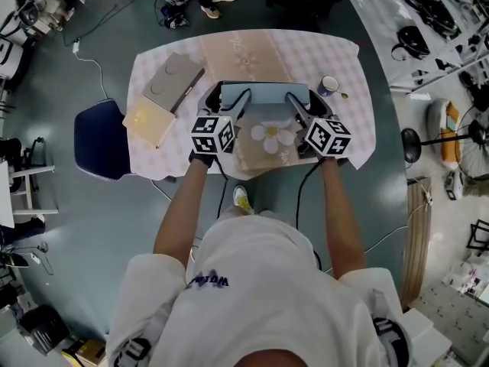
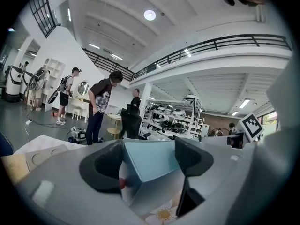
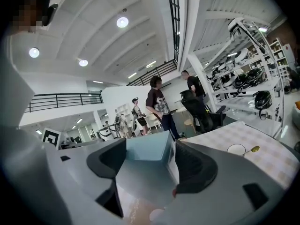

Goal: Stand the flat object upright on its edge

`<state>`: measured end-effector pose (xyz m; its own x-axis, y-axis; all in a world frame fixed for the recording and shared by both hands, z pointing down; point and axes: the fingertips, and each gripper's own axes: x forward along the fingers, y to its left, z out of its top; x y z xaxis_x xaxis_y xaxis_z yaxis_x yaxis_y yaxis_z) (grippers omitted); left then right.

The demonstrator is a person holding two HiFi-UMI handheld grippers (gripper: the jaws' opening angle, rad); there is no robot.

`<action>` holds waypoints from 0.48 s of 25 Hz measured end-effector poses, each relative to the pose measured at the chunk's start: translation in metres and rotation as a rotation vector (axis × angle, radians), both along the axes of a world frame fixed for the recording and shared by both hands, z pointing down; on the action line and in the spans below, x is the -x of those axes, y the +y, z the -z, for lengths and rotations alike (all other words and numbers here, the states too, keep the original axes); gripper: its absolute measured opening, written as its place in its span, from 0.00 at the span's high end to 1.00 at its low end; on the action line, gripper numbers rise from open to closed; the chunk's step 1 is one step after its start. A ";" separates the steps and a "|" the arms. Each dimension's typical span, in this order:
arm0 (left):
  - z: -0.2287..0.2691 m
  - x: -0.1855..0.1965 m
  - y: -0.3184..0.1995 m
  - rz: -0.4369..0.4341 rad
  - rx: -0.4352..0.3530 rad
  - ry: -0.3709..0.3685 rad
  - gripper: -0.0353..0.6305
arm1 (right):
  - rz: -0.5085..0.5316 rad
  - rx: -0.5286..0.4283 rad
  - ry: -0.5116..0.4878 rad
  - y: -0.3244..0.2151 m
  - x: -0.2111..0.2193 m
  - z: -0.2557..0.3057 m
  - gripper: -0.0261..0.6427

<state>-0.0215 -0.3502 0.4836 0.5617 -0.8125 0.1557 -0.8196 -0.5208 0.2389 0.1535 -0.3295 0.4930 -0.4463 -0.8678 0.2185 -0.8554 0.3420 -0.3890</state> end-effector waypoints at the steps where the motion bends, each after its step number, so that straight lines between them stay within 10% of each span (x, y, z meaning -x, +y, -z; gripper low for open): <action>1: 0.000 0.000 -0.003 0.001 0.005 0.004 0.42 | -0.002 0.003 -0.004 -0.003 0.000 0.000 0.47; 12: 0.002 -0.002 -0.024 -0.005 0.040 0.019 0.42 | 0.001 0.040 -0.062 -0.023 -0.003 -0.001 0.46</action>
<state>-0.0195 -0.3738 0.4819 0.5691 -0.8028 0.1775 -0.8119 -0.5147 0.2755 0.1561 -0.3527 0.4936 -0.4608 -0.8585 0.2251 -0.8289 0.3257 -0.4547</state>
